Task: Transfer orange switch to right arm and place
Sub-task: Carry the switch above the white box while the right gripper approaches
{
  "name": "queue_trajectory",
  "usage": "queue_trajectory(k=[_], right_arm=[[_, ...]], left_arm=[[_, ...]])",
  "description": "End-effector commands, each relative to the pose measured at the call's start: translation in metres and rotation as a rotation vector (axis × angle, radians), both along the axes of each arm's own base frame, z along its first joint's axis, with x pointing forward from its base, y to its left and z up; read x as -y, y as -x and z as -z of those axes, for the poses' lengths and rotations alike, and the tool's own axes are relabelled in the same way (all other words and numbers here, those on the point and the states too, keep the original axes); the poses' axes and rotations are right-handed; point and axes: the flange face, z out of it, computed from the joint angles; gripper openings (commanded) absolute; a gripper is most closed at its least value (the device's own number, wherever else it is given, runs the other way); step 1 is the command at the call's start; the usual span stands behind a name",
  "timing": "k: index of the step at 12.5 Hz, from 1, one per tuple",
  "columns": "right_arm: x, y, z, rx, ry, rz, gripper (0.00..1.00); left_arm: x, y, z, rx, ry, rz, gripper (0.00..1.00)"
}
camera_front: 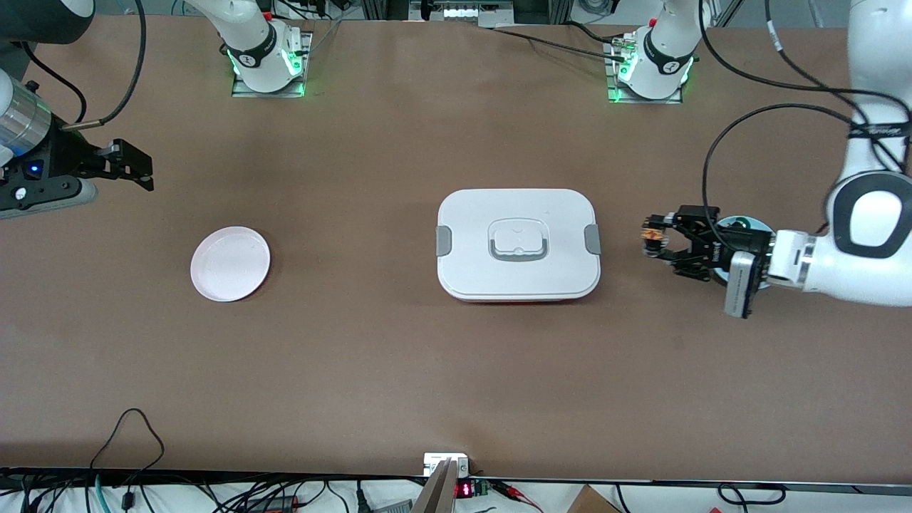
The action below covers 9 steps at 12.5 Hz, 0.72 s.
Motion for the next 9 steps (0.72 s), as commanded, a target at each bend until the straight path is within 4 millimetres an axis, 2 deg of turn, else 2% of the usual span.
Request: queue_trajectory(k=[1,3,4,5,7,9], right_arm=[[-0.003,-0.005,0.003,0.002,0.008,-0.007,1.0],[-0.008,-0.007,0.009,-0.009,0.006,-0.016,1.0],[-0.021,-0.007,0.009,-0.009,0.007,-0.037,1.0],[-0.03,-0.005,0.01,-0.013,0.011,-0.042,1.0],[-0.031,-0.004,0.01,-0.021,0.009,-0.042,1.0],[-0.031,-0.003,0.008,-0.02,0.003,-0.049,1.0]], left_arm=[[0.052,-0.006,0.007,0.167,0.239,0.063,0.22],[0.098,-0.009,-0.006,0.292,0.398,0.043,0.22],[0.122,-0.015,-0.01,0.388,0.446,-0.014,0.22],[0.152,-0.019,-0.015,0.452,0.487,-0.078,0.21],[0.207,-0.018,-0.014,0.515,0.497,-0.165,0.18],[0.235,-0.015,-0.02,0.519,0.488,-0.214,0.18]])
